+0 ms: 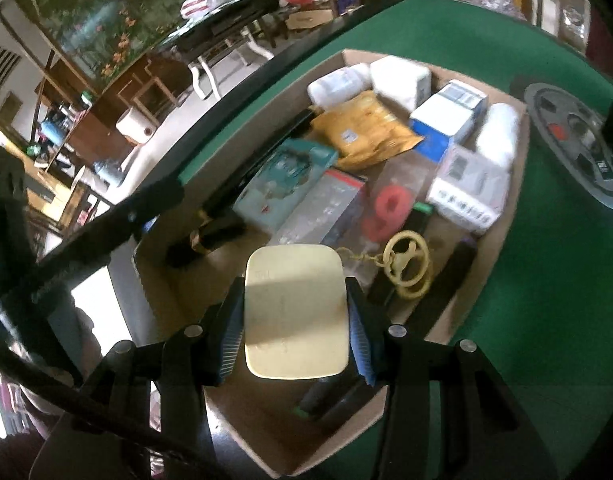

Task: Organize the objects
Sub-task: 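Carry the keychain pouch and black tube over the cardboard box, then open both grippers to release the pouch and tube into the box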

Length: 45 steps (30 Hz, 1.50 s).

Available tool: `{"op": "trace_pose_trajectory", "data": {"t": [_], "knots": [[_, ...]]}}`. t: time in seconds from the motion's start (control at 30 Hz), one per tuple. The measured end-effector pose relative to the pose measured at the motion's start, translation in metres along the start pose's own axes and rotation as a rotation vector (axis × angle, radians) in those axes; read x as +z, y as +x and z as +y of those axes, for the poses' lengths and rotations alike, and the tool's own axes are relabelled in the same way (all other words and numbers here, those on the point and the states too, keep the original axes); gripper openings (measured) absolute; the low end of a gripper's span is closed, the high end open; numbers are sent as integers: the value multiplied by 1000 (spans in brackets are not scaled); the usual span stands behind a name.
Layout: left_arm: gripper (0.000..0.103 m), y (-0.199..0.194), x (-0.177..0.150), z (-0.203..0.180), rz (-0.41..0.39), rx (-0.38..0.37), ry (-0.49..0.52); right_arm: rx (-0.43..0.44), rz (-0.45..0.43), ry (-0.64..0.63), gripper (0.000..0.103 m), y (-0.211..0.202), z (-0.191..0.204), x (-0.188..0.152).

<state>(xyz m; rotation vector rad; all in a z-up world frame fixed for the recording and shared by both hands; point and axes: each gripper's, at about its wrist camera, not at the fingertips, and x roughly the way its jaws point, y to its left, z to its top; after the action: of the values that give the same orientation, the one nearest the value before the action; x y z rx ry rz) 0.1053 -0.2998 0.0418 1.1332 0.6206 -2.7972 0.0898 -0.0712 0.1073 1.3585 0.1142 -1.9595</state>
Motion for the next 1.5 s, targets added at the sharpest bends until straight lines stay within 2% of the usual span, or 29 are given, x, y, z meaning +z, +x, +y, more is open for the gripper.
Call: {"op": "trace_pose_trajectory", "data": {"t": [0.27,0.47,0.63,0.77,0.83,0.97,1.03,1.07,1.27,1.4,1.5], "knots": [[46,2,-2,1,3,37,-10,4,50,-56,45,16,18,-11],[54,-9,-1,-11,-55,154,58,-29,45,-108,46,23,28,-13],[54,-13,0,-19,-88,230,97,-140,11,-232,46,27,46,-18],[54,-17,0,-26,-107,286,123,-237,-48,-306,46,27,53,-19],[54,-20,0,-28,-118,308,133,-245,-53,-309,46,28,49,-19],[56,-24,1,-37,-144,351,163,-200,-67,-267,48,15,37,-17],[56,-25,1,-43,-148,355,180,-166,-99,-235,58,4,36,-16],[56,-24,0,-46,-148,355,187,-154,-114,-223,60,-1,38,-18],[56,-21,-2,-63,-137,349,222,-144,-187,-159,61,-30,14,-15],[56,-20,-2,-79,-129,339,243,-144,-220,-63,61,-55,-19,-20],[56,-16,-5,-92,-119,335,264,-143,-230,51,61,-66,-61,-21]]}}
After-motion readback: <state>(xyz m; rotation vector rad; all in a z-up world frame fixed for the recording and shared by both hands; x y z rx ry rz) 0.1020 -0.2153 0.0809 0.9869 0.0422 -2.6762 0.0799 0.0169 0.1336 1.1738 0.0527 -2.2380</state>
